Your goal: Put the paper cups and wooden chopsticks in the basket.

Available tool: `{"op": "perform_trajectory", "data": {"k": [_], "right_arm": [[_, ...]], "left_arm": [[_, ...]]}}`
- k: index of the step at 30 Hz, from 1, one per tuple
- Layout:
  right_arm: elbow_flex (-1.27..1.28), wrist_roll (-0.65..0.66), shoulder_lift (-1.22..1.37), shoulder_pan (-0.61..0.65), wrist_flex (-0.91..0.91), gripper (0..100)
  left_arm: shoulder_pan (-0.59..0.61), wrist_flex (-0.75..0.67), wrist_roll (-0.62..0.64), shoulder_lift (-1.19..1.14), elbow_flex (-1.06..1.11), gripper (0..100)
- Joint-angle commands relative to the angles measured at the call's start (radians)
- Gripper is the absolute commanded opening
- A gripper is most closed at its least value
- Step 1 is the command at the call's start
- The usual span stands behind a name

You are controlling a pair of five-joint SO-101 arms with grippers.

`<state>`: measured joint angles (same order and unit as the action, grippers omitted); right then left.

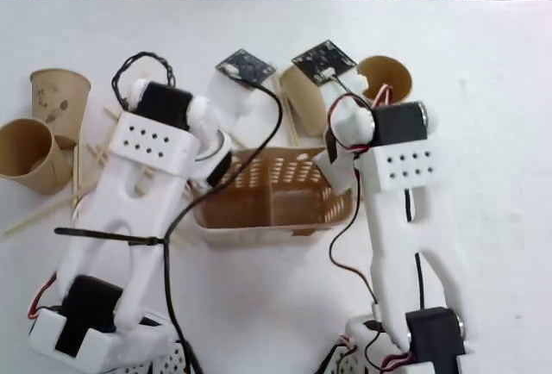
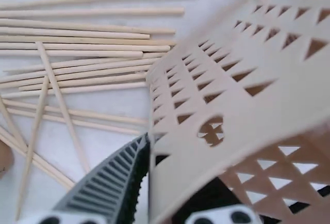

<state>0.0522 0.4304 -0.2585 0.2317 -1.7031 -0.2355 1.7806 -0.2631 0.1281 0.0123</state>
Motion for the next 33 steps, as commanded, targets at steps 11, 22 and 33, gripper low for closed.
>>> {"op": "perform_trajectory", "data": {"k": [11, 22, 33], "right_arm": [[-0.035, 0.028, 0.036, 0.001, -0.015, 2.0], [-0.037, 0.046, 0.036, -0.001, 0.005, 5.3], [-0.112, 0.043, -0.125, 0.002, -0.015, 17.5]], "left_arm": [[-0.154, 0.014, 0.094, 0.139, 0.137, 6], [0.016, 0.008, 0.127, 0.153, 0.058, 18], [0.013, 0.008, 0.089, 0.159, -0.058, 18]]}}
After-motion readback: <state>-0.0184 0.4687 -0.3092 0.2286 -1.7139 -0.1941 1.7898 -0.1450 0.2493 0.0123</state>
